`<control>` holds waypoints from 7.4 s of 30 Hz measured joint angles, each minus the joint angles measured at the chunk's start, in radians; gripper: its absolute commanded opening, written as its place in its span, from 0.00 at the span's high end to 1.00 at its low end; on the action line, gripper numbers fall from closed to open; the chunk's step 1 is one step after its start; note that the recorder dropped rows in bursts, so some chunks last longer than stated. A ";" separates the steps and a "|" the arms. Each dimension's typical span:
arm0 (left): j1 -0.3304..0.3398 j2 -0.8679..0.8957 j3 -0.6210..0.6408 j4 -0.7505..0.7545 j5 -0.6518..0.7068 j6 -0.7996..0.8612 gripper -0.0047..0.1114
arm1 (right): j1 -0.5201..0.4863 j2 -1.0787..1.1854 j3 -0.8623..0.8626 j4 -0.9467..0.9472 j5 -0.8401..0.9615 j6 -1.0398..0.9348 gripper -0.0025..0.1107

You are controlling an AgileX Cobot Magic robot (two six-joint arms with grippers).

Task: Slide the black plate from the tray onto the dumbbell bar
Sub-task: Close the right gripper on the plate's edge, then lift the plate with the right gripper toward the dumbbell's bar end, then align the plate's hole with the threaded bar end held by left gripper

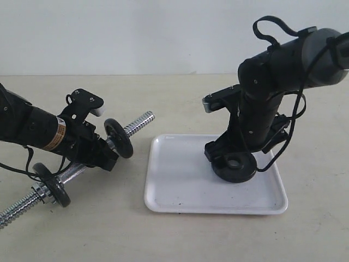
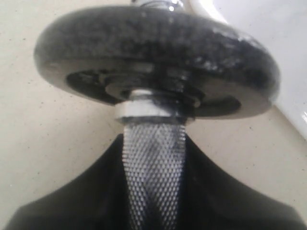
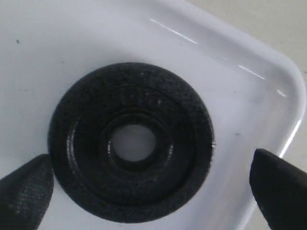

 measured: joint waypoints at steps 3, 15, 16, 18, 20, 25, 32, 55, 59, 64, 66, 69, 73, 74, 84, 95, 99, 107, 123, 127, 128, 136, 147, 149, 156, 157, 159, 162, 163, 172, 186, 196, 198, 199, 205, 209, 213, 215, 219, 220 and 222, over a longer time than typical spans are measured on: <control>0.000 0.000 0.000 0.000 0.000 0.000 0.92 | 0.000 0.000 0.016 0.076 -0.040 -0.059 0.06; 0.000 0.000 0.000 0.000 -0.012 0.000 0.92 | 0.000 0.000 0.017 0.085 -0.101 -0.087 0.06; 0.000 0.000 0.000 0.000 -0.012 0.000 0.92 | 0.000 0.000 0.017 0.080 -0.101 -0.084 0.06; 0.000 0.000 0.000 0.000 -0.014 0.000 0.92 | 0.000 0.000 0.017 0.076 -0.101 -0.080 0.06; 0.000 0.000 0.000 0.000 -0.014 0.000 0.92 | -0.002 0.000 0.017 0.074 -0.101 -0.080 0.06; 0.000 0.000 0.000 0.000 -0.014 0.000 0.92 | -0.021 0.012 0.017 0.072 -0.103 -0.075 0.06; 0.000 0.000 0.000 0.000 -0.014 0.000 0.92 | -0.030 0.072 0.006 0.111 -0.079 -0.090 0.06; 0.000 0.000 0.000 0.000 -0.014 0.000 0.92 | -0.030 0.095 -0.017 0.131 0.025 -0.066 0.06; 0.000 0.000 0.000 0.000 -0.014 0.000 0.92 | -0.030 0.095 -0.017 0.131 0.025 -0.069 0.06; 0.000 0.000 0.000 0.000 -0.014 0.000 0.92 | -0.030 0.095 -0.017 0.151 0.013 -0.090 0.06; 0.000 0.000 0.000 0.000 -0.014 0.000 0.92 | -0.030 0.095 -0.017 0.158 0.011 -0.098 0.06; 0.000 0.000 0.000 0.000 -0.014 0.000 0.92 | -0.031 0.095 -0.017 0.170 0.007 -0.114 0.14; 0.000 0.000 0.000 0.000 -0.014 0.000 0.92 | -0.031 0.095 -0.017 0.182 0.000 -0.129 0.57; 0.000 0.000 0.000 0.000 -0.014 0.000 0.92 | -0.031 0.093 -0.017 0.187 -0.004 -0.131 0.73; 0.000 0.000 0.000 0.000 -0.014 0.000 0.92 | -0.031 0.093 -0.015 0.188 -0.012 -0.139 0.98; 0.000 0.000 0.000 0.000 -0.014 0.000 0.92 | -0.036 0.084 -0.013 0.323 -0.057 -0.385 0.98; 0.000 0.000 0.000 0.000 -0.016 0.000 0.92 | -0.036 0.058 -0.002 0.455 -0.082 -0.486 0.98; 0.000 0.000 0.000 0.000 -0.018 0.000 0.92 | -0.032 0.026 0.018 0.523 -0.045 -0.519 0.98; 0.000 0.000 0.000 0.000 -0.055 0.029 0.92 | -0.257 0.008 0.027 1.137 0.176 -1.032 0.98; 0.000 0.000 0.000 0.002 -0.067 0.059 0.92 | -0.290 0.007 0.027 1.286 0.277 -1.143 0.98; 0.000 0.000 0.000 0.002 -0.070 0.071 0.92 | -0.291 0.005 0.027 1.292 0.285 -1.150 0.98; 0.000 0.000 0.000 0.002 -0.108 0.204 0.92 | -0.296 0.005 0.027 1.299 0.325 -1.167 0.98; 0.000 -0.021 0.004 0.002 -0.129 0.316 0.92 | -0.301 0.005 0.027 1.304 0.340 -1.169 0.98; 0.000 -0.042 0.009 0.002 -0.137 0.336 0.92 | -0.312 0.005 0.027 1.310 0.355 -1.169 0.98; 0.000 -0.103 0.009 0.002 -0.148 0.356 0.92 | -0.400 0.005 0.027 1.367 0.428 -1.181 0.98; 0.000 -0.103 0.009 0.002 -0.148 0.359 0.92 | -0.410 0.005 0.027 1.373 0.435 -1.188 0.98; 0.000 -0.103 0.011 0.002 -0.151 0.364 0.92 | -0.419 0.005 0.027 1.383 0.445 -1.198 0.98; 0.000 -0.103 0.020 0.002 -0.156 0.376 0.92 | -0.421 0.005 0.027 1.385 0.451 -1.208 0.98; 0.000 -0.103 0.024 0.002 -0.156 0.380 0.92 | -0.421 0.005 0.027 1.385 0.453 -1.211 0.98; 0.000 -0.105 0.056 0.002 -0.178 0.408 0.92 | -0.421 0.005 0.027 1.387 0.459 -1.221 0.98; 0.000 -0.105 0.056 0.002 -0.231 0.450 0.92 | -0.421 0.005 0.027 1.420 0.459 -1.221 0.98; 0.000 -0.105 0.060 -0.011 -0.303 0.532 0.92 | -0.410 0.005 0.027 1.424 0.457 -1.206 0.98; 0.000 -0.105 0.062 -0.026 -0.316 0.550 0.92 | -0.394 0.005 0.027 1.428 0.457 -1.204 0.98; 0.000 -0.105 0.062 -0.036 -0.320 0.555 0.92 | -0.388 0.005 0.027 1.428 0.457 -1.204 0.98; 0.000 -0.105 0.062 -0.057 -0.320 0.567 0.92 | -0.349 0.005 0.027 1.430 0.459 -1.196 0.98; 0.000 -0.105 0.062 -0.062 -0.320 0.571 0.92 | -0.350 0.005 0.027 1.432 0.460 -1.173 0.98; 0.000 -0.105 0.062 -0.086 -0.315 0.583 0.92 | -0.347 0.005 0.027 1.432 0.460 -1.164 0.98; 0.000 -0.105 0.062 -0.099 -0.314 0.593 0.92 | -0.339 0.005 0.027 1.432 0.458 -1.162 0.98; 0.000 -0.105 0.062 -0.108 -0.309 0.600 0.92 | -0.329 0.005 0.027 1.434 0.452 -1.160 0.98; 0.000 -0.105 0.062 -0.108 -0.309 0.600 0.92 | -0.329 0.005 0.027 1.436 0.450 -1.160 0.98; 0.000 -0.105 0.062 -0.109 -0.309 0.601 0.92 | -0.329 0.005 0.027 1.436 0.448 -1.159 0.98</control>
